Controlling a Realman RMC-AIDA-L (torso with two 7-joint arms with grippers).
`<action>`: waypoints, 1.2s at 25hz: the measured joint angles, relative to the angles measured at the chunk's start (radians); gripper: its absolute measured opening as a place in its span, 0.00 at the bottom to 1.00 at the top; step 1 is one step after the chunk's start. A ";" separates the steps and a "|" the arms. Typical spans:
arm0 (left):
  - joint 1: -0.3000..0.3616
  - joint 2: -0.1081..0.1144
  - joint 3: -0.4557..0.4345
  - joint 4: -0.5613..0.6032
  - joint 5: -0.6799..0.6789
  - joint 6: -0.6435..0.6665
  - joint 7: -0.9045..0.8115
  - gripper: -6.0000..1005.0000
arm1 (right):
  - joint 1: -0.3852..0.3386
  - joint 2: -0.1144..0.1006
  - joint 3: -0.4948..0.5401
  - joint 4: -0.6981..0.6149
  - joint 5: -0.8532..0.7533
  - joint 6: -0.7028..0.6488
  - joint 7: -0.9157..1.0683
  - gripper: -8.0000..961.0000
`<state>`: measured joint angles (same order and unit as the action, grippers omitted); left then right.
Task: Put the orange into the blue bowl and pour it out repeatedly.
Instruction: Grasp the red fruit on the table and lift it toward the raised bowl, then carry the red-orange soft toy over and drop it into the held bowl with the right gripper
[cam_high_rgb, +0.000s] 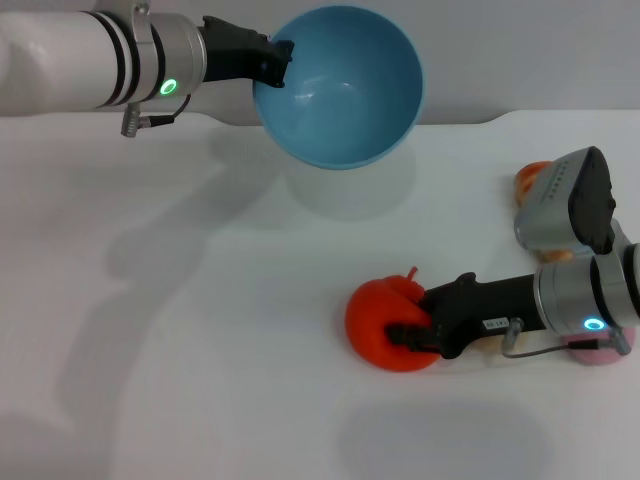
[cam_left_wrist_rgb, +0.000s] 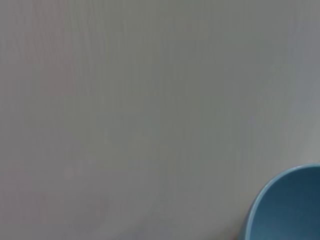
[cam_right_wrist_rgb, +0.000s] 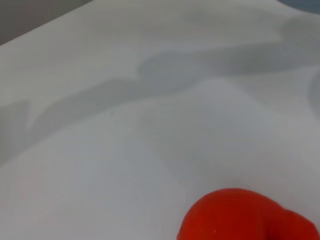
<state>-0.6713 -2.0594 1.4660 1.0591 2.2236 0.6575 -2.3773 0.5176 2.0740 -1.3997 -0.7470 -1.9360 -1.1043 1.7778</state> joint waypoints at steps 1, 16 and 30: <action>0.000 0.000 0.000 0.000 0.000 -0.002 0.000 0.00 | 0.000 0.000 0.000 -0.004 0.000 0.001 -0.002 0.41; 0.013 -0.001 0.000 -0.004 0.001 -0.006 0.000 0.00 | -0.032 -0.002 0.028 -0.055 0.120 -0.045 -0.098 0.22; -0.023 0.001 0.000 -0.054 0.059 0.076 -0.009 0.00 | -0.122 -0.004 0.324 -0.453 0.378 -0.389 -0.115 0.15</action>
<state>-0.6942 -2.0589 1.4661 1.0053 2.2829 0.7335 -2.3860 0.3959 2.0704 -1.0754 -1.2000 -1.5578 -1.4936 1.6630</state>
